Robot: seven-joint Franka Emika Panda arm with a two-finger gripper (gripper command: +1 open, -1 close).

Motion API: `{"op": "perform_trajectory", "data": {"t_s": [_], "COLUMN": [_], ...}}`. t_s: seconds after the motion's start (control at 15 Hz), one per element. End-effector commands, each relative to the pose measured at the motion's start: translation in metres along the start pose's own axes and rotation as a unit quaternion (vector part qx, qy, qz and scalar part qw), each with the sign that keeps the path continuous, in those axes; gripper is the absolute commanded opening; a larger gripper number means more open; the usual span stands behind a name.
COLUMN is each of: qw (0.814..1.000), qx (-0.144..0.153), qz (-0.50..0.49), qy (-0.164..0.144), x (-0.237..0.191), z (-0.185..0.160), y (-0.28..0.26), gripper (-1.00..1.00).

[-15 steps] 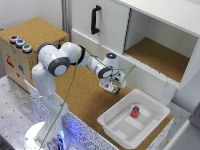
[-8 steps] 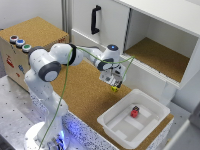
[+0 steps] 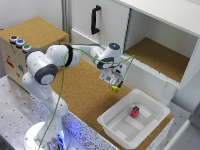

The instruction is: Put the yellow block on the table

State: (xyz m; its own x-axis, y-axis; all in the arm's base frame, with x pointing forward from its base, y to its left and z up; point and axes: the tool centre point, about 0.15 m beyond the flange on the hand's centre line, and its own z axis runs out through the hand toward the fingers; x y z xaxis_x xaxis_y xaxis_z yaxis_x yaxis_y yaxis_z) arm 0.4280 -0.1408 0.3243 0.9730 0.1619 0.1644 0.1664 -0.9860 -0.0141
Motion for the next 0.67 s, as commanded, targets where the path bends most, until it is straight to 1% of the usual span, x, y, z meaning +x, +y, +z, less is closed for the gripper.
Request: {"op": "perform_trajectory", "data": {"t_s": [0.0,0.07,0.2,0.33,0.4,0.47,0.53,0.6], "qw": [1.000,1.000,0.999,0.998,0.998,0.998,0.999,0.999], "qx": [0.000,0.000,-0.026,-0.041,-0.038,-0.038,-0.017,-0.033], "qz": [0.001,0.009,0.035,0.047,0.053,0.037,0.041,0.034], "qy": [0.012,0.019,0.029,0.025,0.025,0.028,0.011,0.007], "x": [0.001,0.004,0.013,0.019,0.022,0.024,0.029,0.035], "z": [-0.003,-0.003,0.007,0.021,0.025,0.031,0.036,0.044], "y": [0.002,0.008,0.035,0.059,0.066,0.070,0.075,0.073], "gripper": [1.00,1.00,1.00,1.00,1.00,1.00,1.00,1.00]}}
